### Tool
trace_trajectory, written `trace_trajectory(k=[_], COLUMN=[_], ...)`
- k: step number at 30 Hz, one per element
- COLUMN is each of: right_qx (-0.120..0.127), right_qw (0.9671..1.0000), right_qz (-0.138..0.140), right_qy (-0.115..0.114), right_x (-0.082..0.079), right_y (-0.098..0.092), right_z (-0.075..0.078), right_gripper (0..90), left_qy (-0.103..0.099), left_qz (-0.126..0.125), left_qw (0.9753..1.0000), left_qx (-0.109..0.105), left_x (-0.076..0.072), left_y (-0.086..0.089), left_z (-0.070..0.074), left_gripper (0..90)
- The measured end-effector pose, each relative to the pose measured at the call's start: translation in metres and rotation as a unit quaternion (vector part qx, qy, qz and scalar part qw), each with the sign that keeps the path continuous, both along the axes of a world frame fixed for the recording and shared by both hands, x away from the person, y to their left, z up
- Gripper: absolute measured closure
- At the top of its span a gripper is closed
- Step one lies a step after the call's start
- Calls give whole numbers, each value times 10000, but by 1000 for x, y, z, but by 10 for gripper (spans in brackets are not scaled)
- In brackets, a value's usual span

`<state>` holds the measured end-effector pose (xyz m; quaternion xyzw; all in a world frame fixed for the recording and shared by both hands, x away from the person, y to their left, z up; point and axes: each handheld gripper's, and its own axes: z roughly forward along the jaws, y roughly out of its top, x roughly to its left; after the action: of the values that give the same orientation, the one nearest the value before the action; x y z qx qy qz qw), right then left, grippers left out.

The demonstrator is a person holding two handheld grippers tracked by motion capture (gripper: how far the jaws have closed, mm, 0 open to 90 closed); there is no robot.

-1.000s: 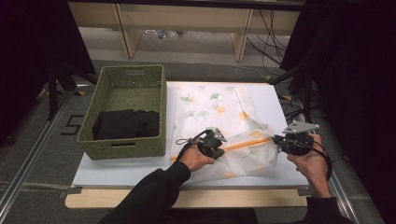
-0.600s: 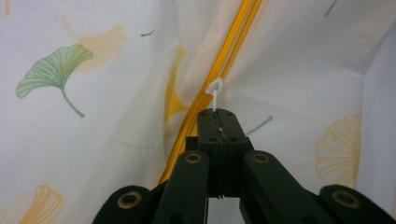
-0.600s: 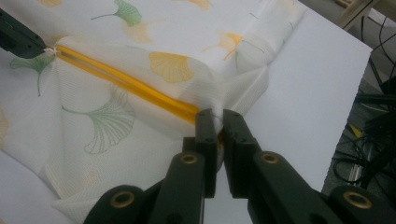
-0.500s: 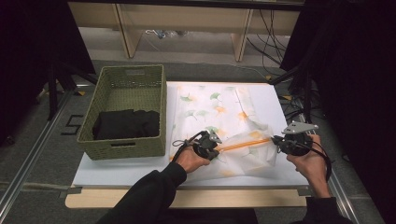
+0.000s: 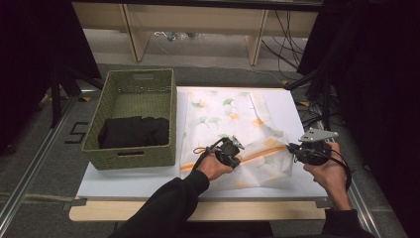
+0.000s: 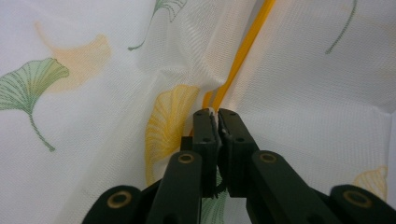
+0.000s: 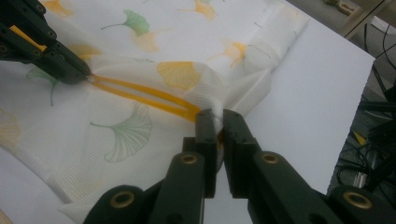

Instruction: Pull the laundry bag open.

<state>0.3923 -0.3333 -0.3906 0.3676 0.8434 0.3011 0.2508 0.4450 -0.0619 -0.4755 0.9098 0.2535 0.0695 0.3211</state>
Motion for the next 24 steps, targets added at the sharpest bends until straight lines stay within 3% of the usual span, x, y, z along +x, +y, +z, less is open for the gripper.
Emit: trace_trajectory(k=[4, 7, 11, 12, 18, 24], right_qx=[-78, -5, -54, -16, 8, -22], right_qw=[9999, 10000, 9999, 10000, 10000, 9999], right_qz=[52, 7, 46, -17, -22, 78], right_qy=[-84, -16, -106, -23, -31, -109], right_x=[1, 0, 2, 0, 0, 2], right_y=[-1, -1, -1, 0, 1, 0], right_z=[0, 0, 0, 0, 0, 1], right_gripper=[863, 863, 863, 863, 863, 863], left_qy=[-2, -4, -49, -47, -119, 56], left_qz=[-2, 50, 124, 109, 71, 131], left_qw=[10000, 9999, 9998, 9998, 9997, 9996], left_qx=[62, 96, 144, 156, 184, 235], left_x=[-1, -2, -3, -2, -3, 0], left_y=[1, 1, 1, 1, -2, -6], left_z=[1, 2, 2, 2, 1, 3], left_gripper=[869, 866, 817, 818, 785, 806])
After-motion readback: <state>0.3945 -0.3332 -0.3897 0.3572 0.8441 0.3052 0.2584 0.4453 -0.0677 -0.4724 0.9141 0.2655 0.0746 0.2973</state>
